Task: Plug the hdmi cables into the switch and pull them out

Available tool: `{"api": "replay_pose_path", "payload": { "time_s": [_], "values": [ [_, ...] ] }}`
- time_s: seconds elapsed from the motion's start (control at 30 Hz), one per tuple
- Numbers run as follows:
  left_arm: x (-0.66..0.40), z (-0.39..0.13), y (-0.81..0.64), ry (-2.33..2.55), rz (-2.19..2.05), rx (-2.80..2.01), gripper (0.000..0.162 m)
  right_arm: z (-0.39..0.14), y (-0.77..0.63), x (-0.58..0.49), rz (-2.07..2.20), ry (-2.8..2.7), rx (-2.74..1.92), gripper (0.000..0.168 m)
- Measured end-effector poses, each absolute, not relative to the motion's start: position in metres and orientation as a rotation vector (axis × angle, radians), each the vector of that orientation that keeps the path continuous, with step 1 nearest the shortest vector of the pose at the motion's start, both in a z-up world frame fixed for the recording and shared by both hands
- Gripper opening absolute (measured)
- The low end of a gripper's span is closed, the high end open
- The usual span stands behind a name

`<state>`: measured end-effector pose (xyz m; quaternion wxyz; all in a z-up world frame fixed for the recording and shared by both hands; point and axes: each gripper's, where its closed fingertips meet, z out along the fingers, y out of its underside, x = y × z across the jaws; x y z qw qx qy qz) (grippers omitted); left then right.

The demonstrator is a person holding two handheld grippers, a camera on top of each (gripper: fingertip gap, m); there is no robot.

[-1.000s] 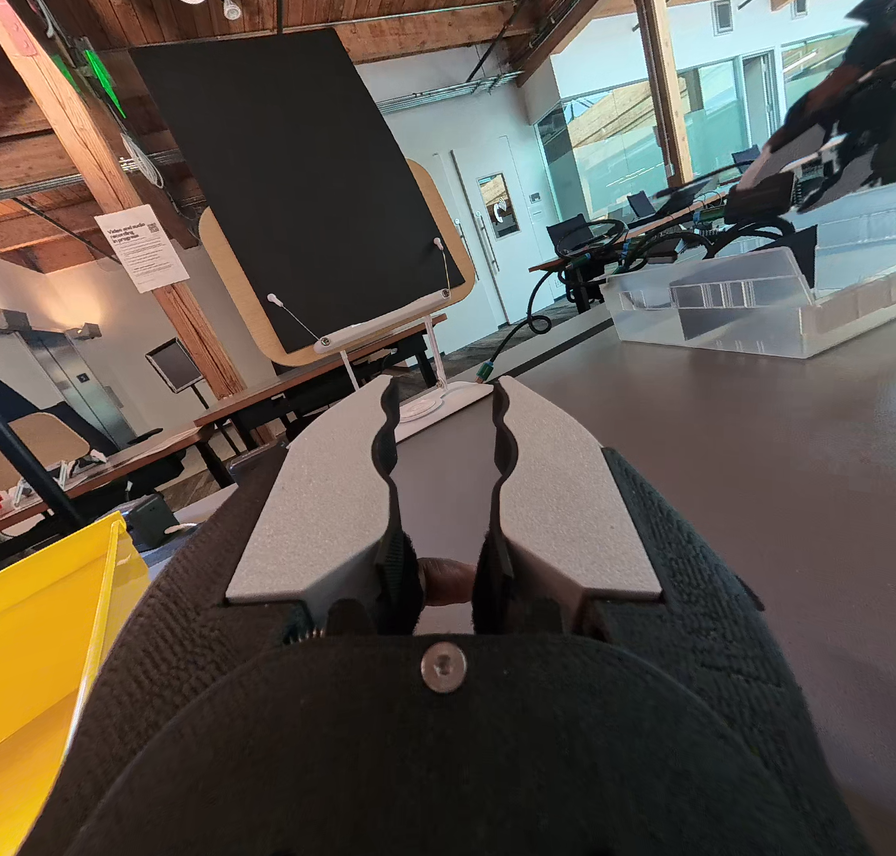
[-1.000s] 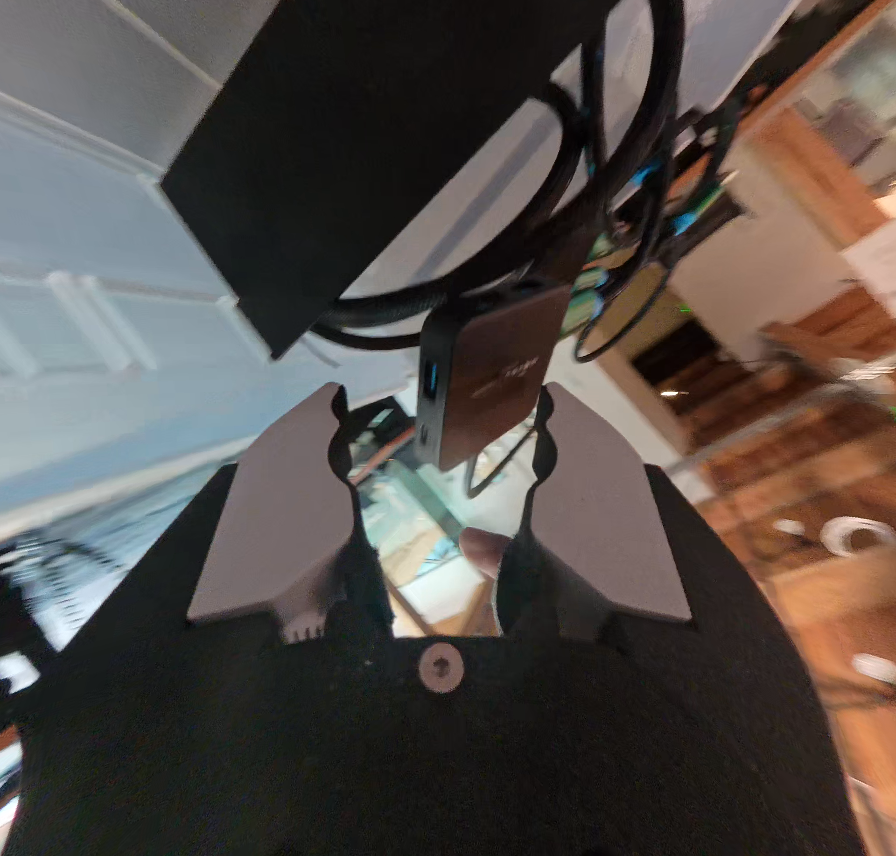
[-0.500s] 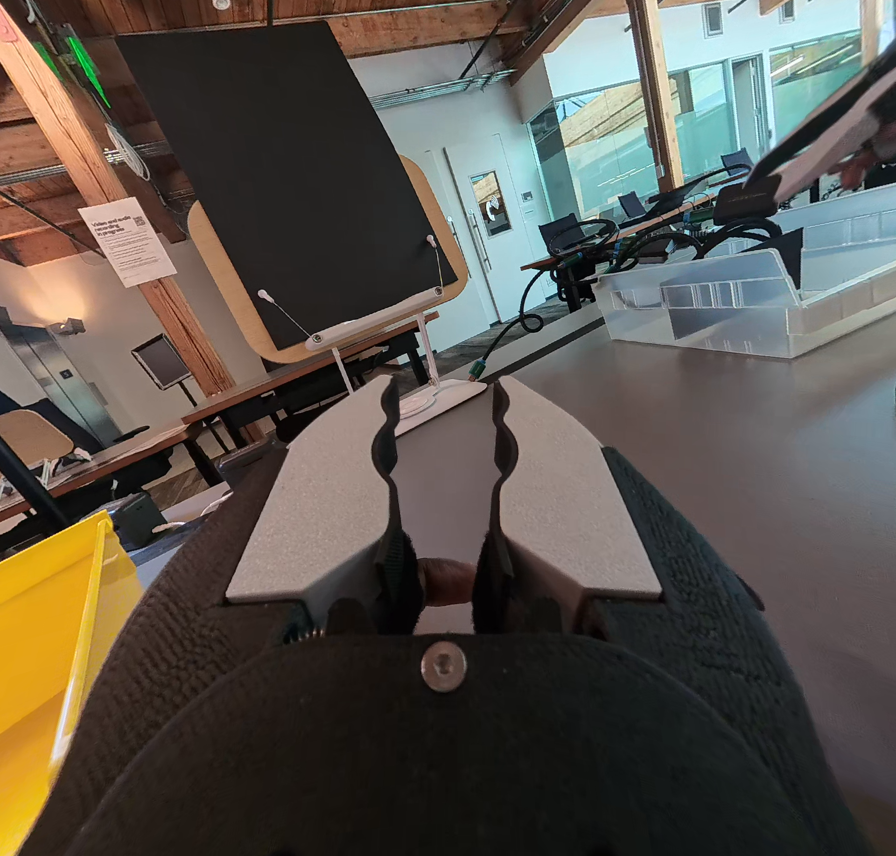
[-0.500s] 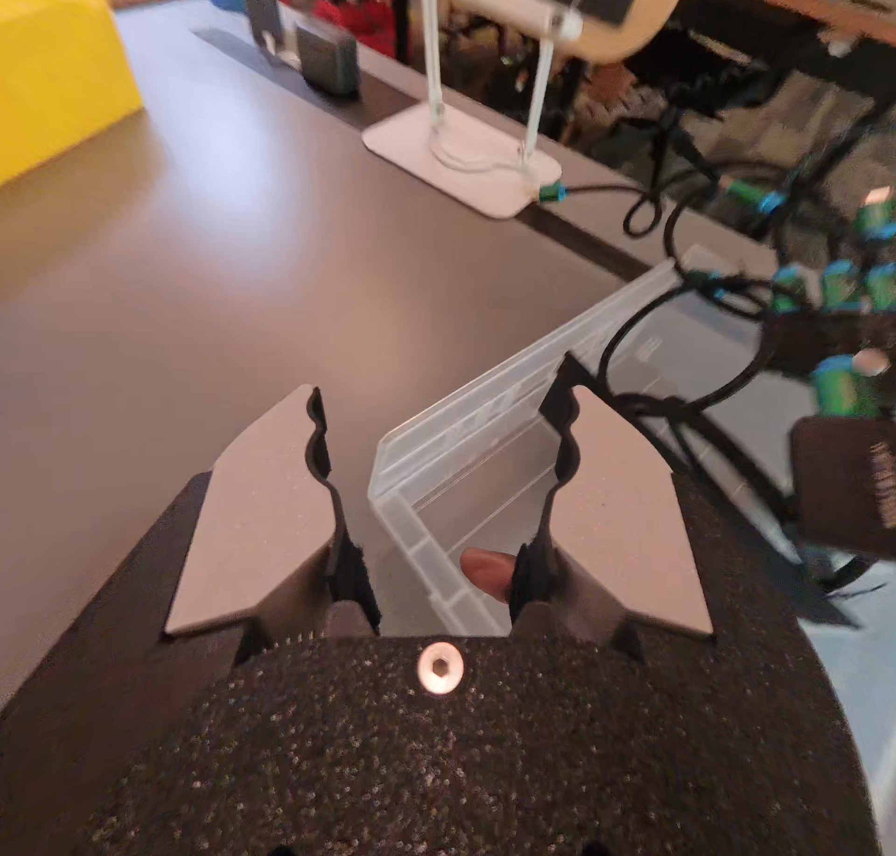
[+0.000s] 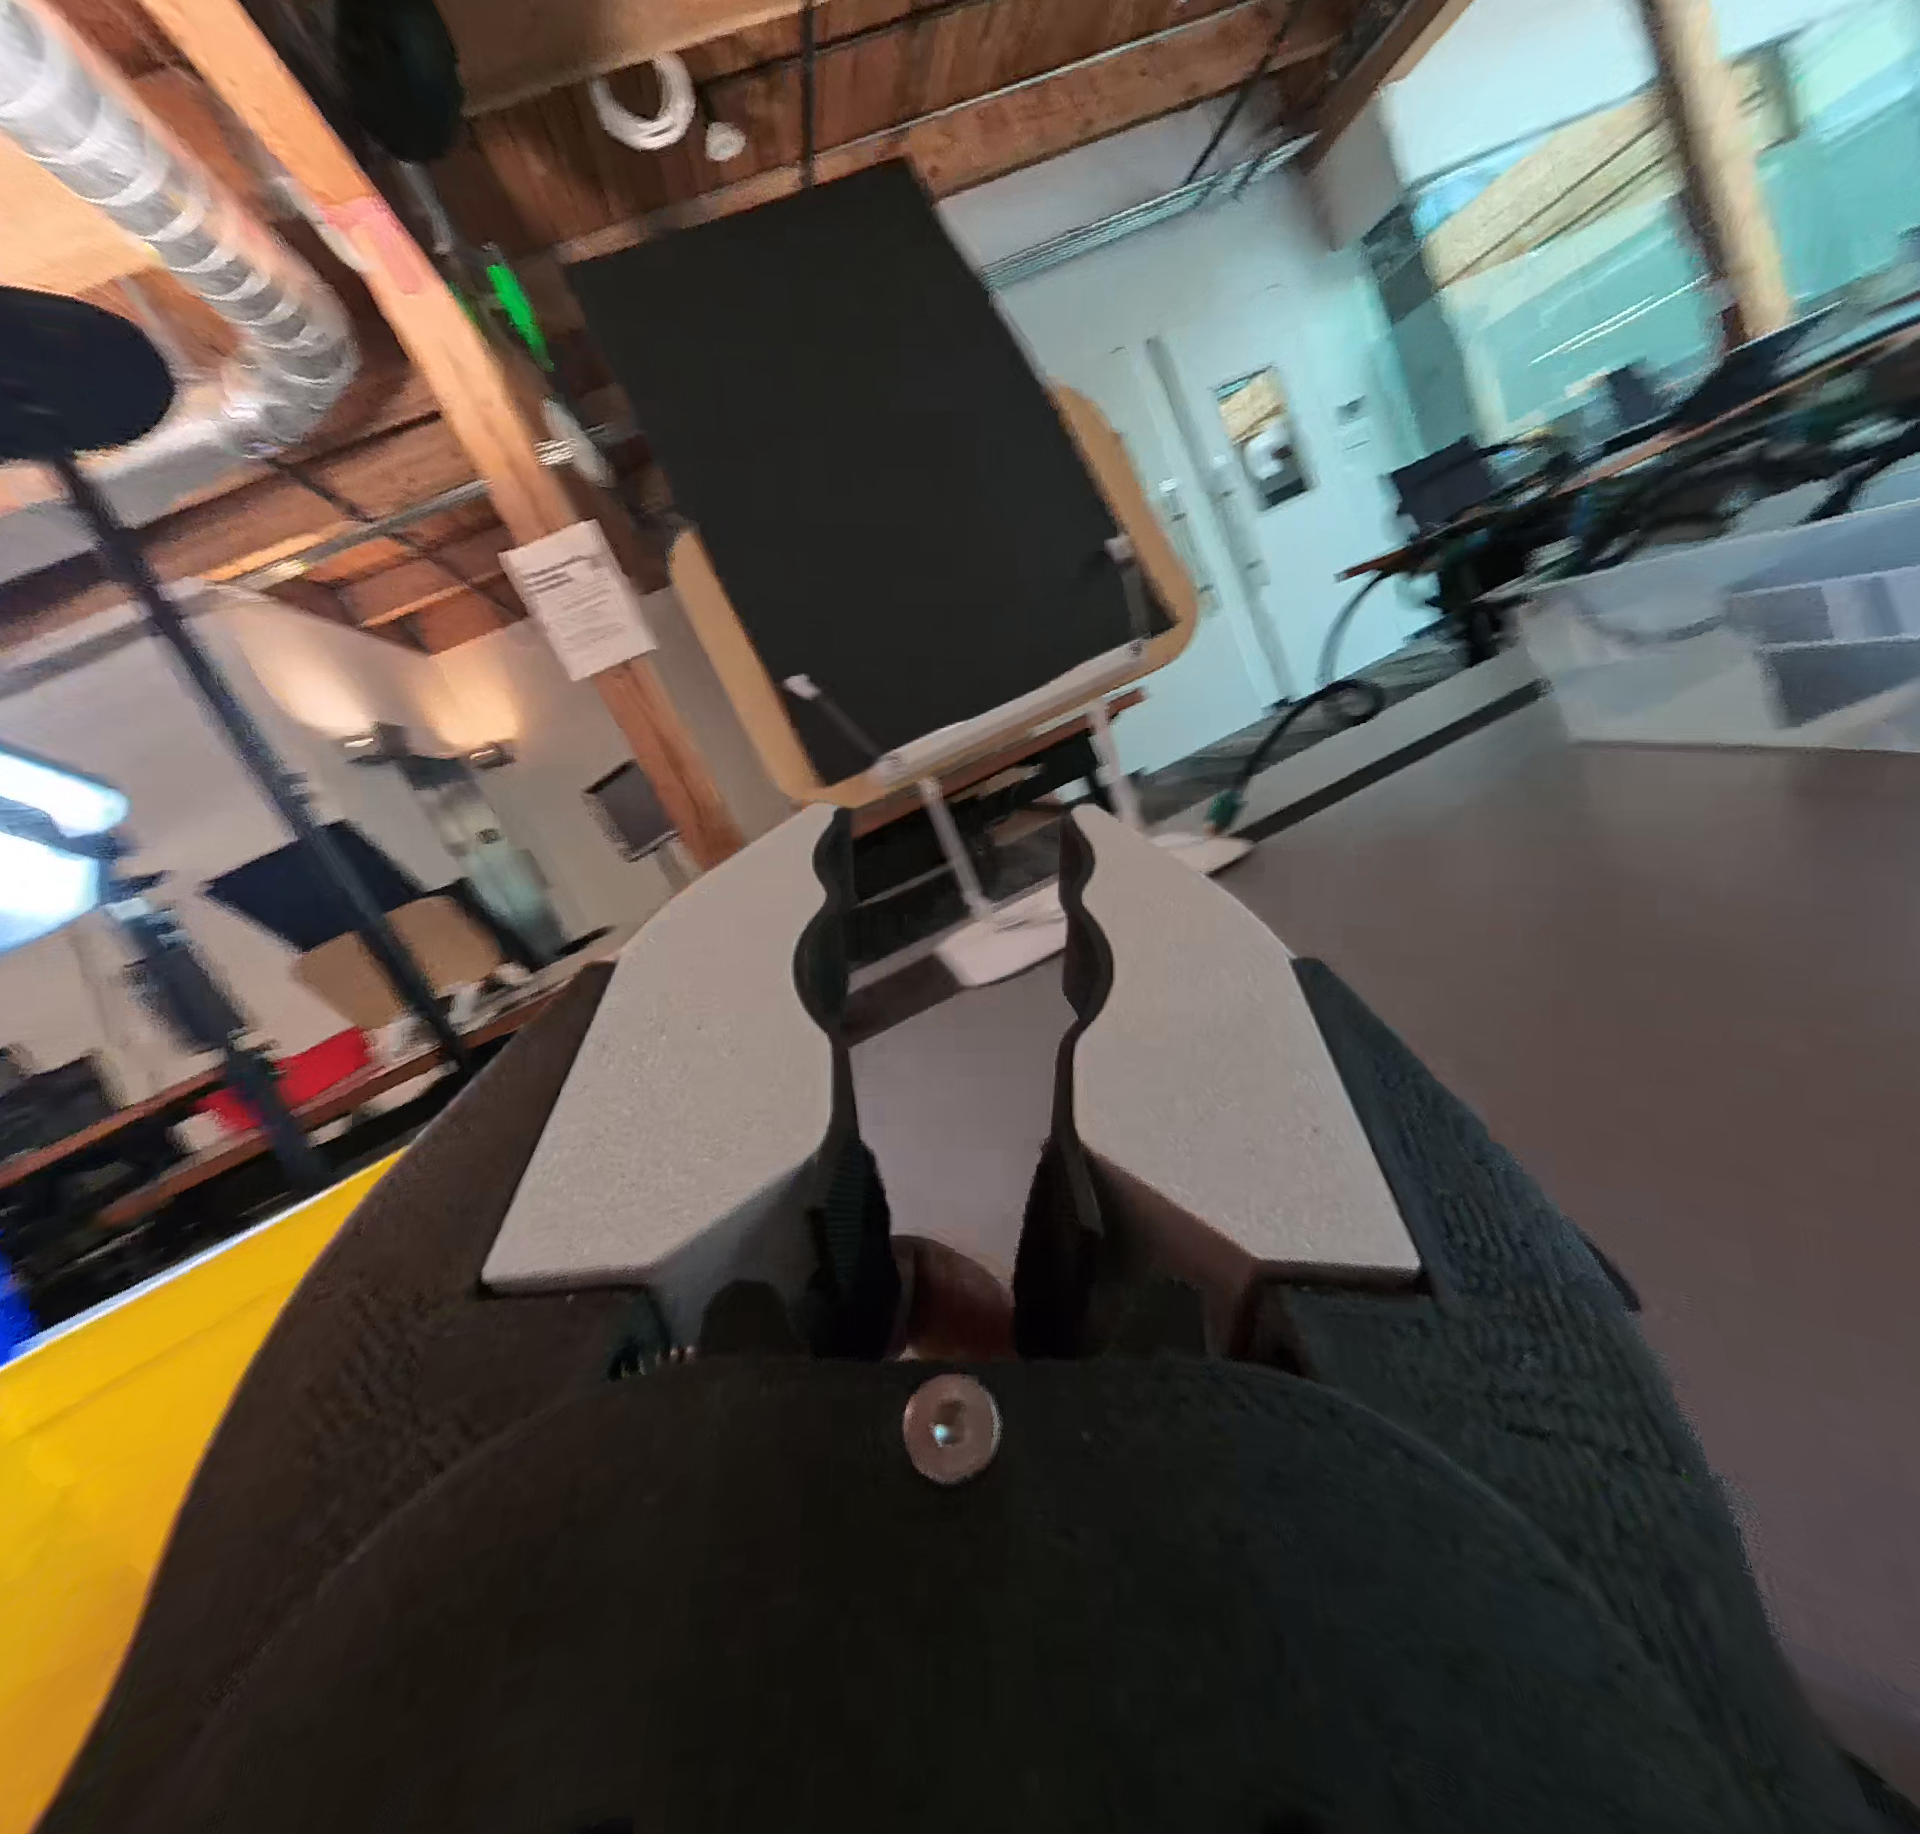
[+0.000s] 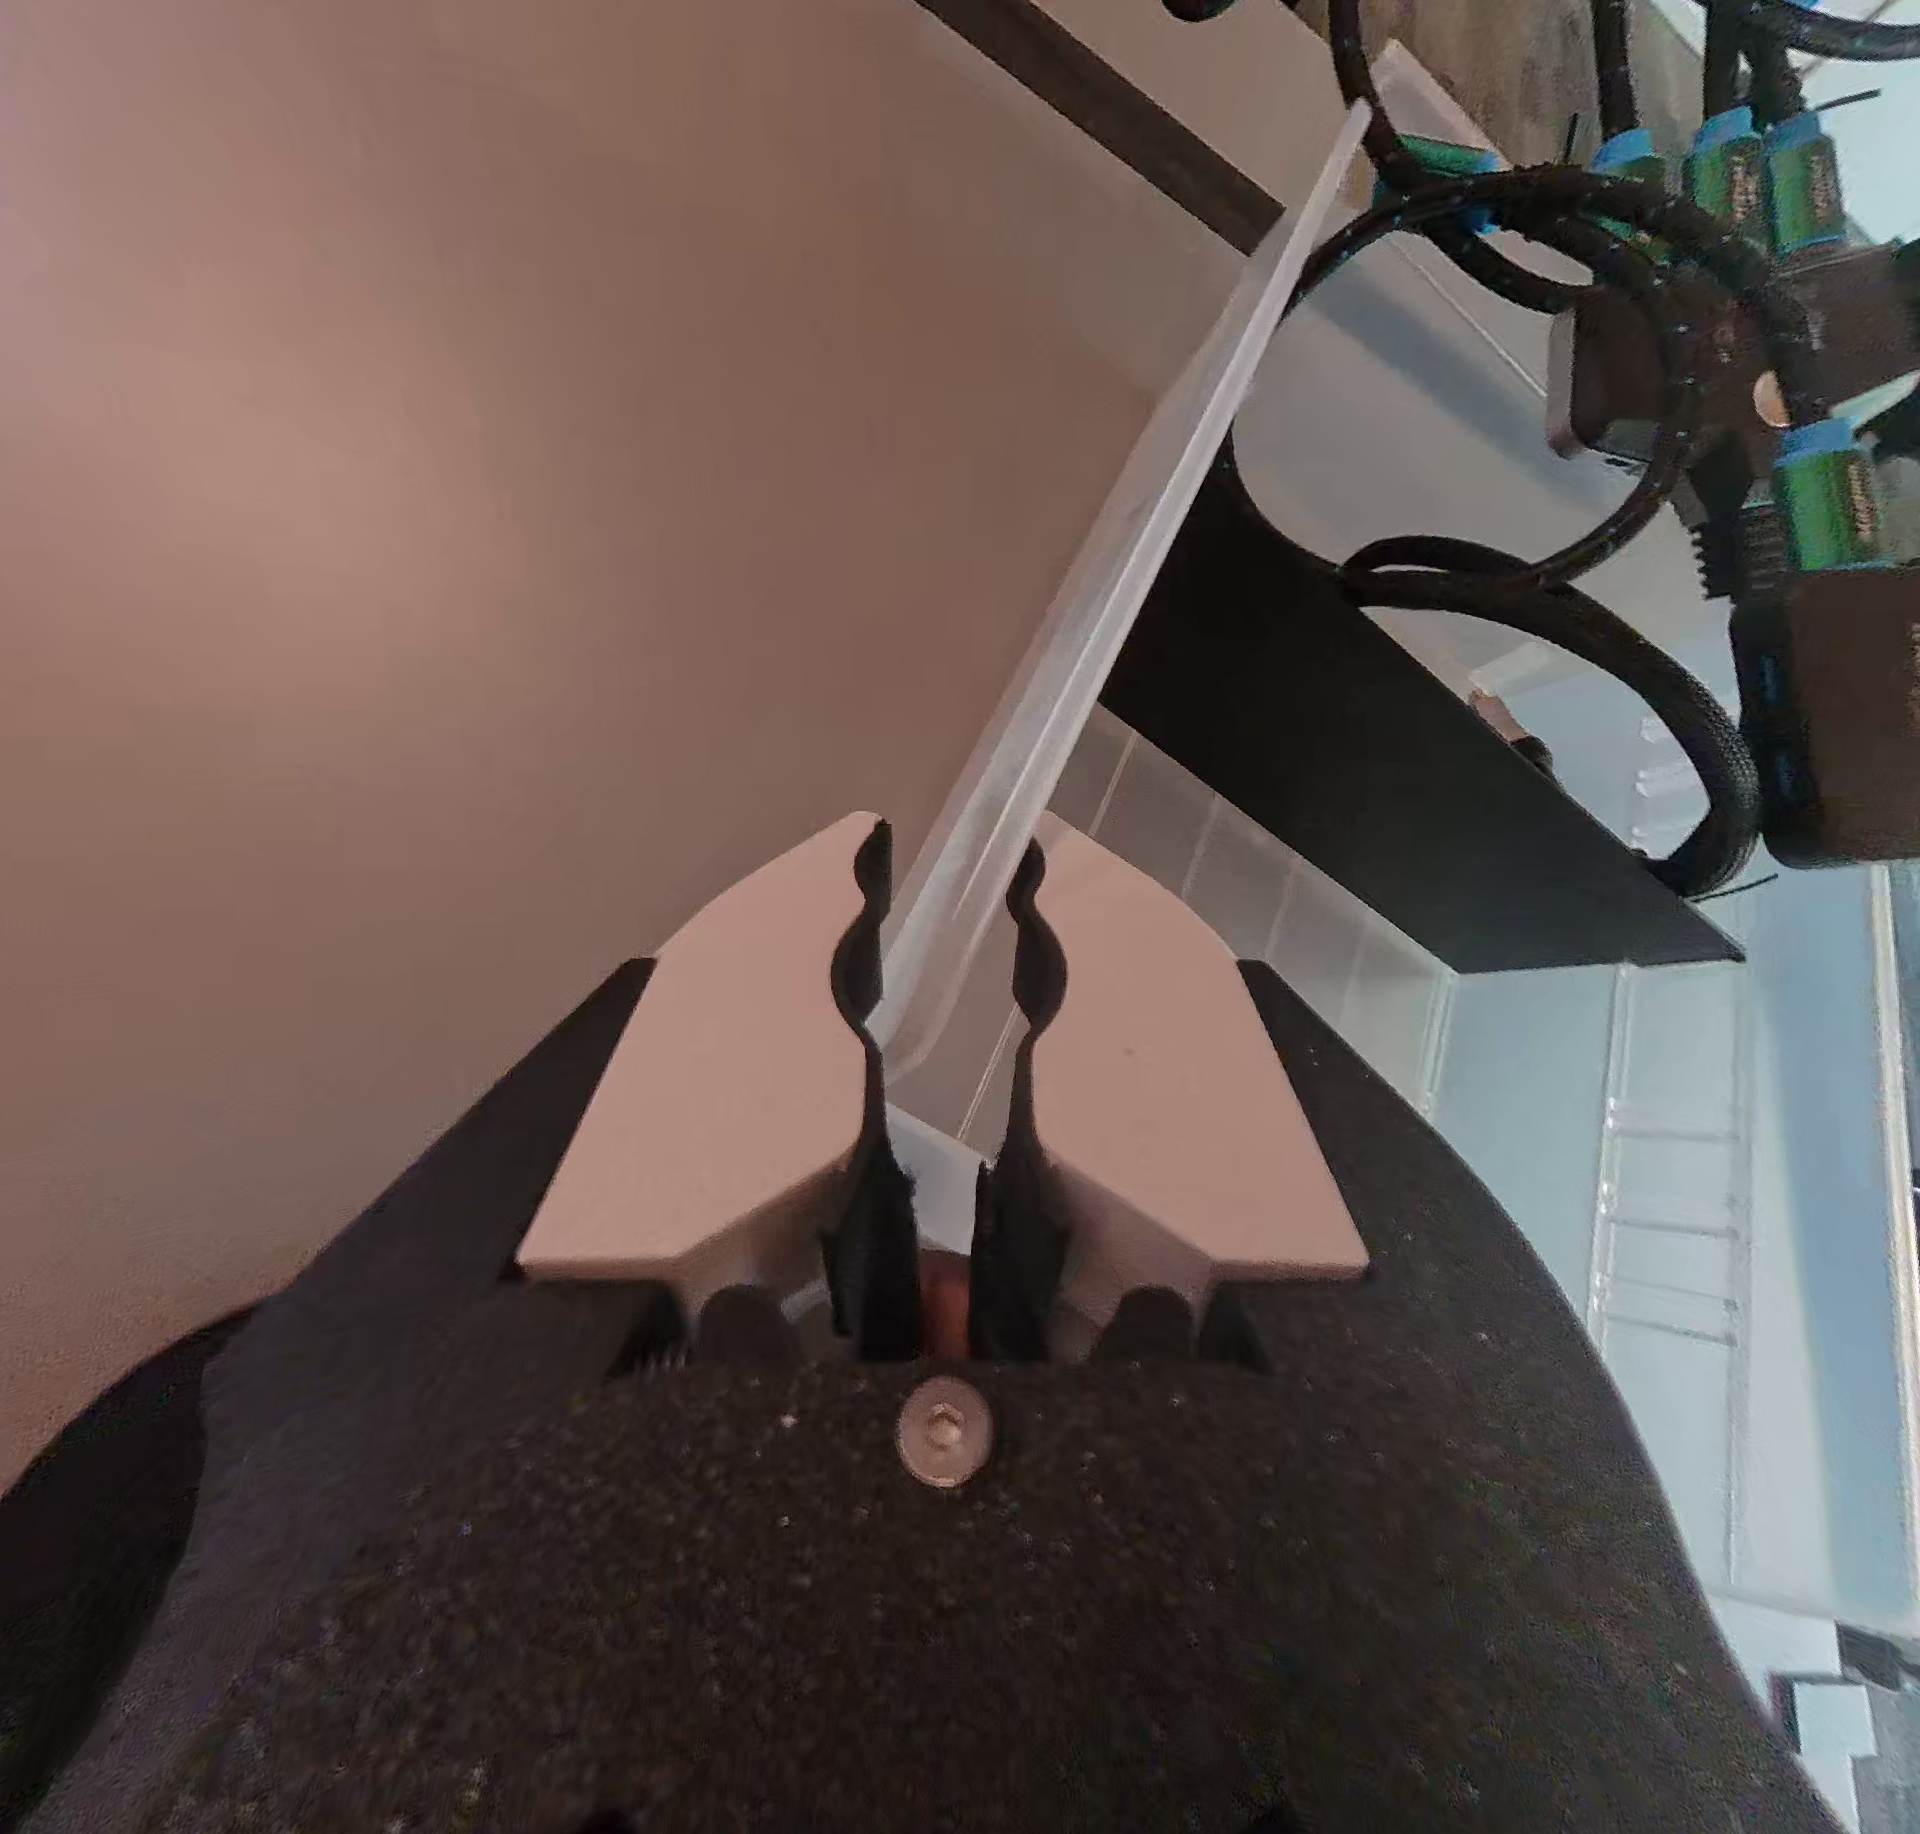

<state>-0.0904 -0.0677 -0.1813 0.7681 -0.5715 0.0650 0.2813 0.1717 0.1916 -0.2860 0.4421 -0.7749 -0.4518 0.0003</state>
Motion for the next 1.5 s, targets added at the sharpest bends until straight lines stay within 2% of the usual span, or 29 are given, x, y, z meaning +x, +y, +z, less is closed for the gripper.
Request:
{"api": "replay_pose_path", "payload": {
  "time_s": [0.13,0.17,0.27,0.33,0.47,0.53,0.57,0.6,0.67,0.7,0.73,0.8,0.83,0.87,1.07,1.5],
  "values": [
    [-0.111,-0.166,-0.093,0.113,0.790,-1.247,0.038,-0.285,0.182,0.180,0.091,-1.119,-1.898,0.023],
    [-0.114,-0.162,-0.098,0.105,0.804,-1.247,0.038,-0.286,0.178,0.180,0.117,-1.152,-1.887,0.026],
    [-0.110,-0.153,-0.105,0.093,0.742,-1.196,0.038,-0.282,0.163,0.181,0.172,-1.328,-1.873,0.055],
    [-0.108,-0.157,-0.102,0.088,0.707,-1.196,0.038,-0.266,0.166,0.184,0.177,-1.284,-1.887,0.049],
    [-0.137,-0.167,-0.107,0.001,0.925,-1.318,0.045,-0.282,0.168,0.190,0.194,-1.329,-2.012,0.065],
    [-0.143,-0.167,-0.113,0.015,0.989,-1.404,0.053,-0.298,0.164,0.182,0.235,-1.363,-2.030,0.059],
    [-0.149,-0.173,-0.115,0.021,1.004,-1.501,0.060,-0.305,0.165,0.180,0.215,-1.357,-2.038,0.047],
    [-0.156,-0.187,-0.116,0.023,0.993,-1.641,0.069,-0.306,0.172,0.181,0.147,-1.324,-2.021,0.034],
    [-0.169,-0.230,-0.122,-0.039,0.858,-1.950,0.088,-0.305,0.174,0.177,0.102,-1.270,-2.018,0.030],
    [-0.170,-0.252,-0.123,-0.075,0.743,-2.053,0.088,-0.305,0.174,0.176,0.087,-1.262,-2.017,0.029],
    [-0.168,-0.271,-0.120,-0.092,0.616,-2.112,0.079,-0.305,0.173,0.175,0.084,-1.257,-2.013,0.029],
    [-0.173,-0.295,-0.113,-0.130,0.527,-2.119,0.052,-0.305,0.167,0.172,0.113,-1.256,-2.009,0.029],
    [-0.179,-0.293,-0.112,-0.111,0.597,-2.077,0.031,-0.305,0.163,0.171,0.120,-1.276,-2.004,0.030],
    [-0.178,-0.293,-0.110,-0.059,0.641,-2.073,0.029,-0.305,0.158,0.171,0.115,-1.309,-1.996,0.030],
    [-0.148,-0.294,-0.089,0.113,0.607,-2.103,0.032,-0.307,0.130,0.165,0.086,-1.530,-1.949,0.033],
    [-0.104,-0.298,-0.050,0.332,0.480,-2.105,0.032,-0.306,0.043,0.099,0.335,-1.861,-1.711,0.036]
  ]
}}
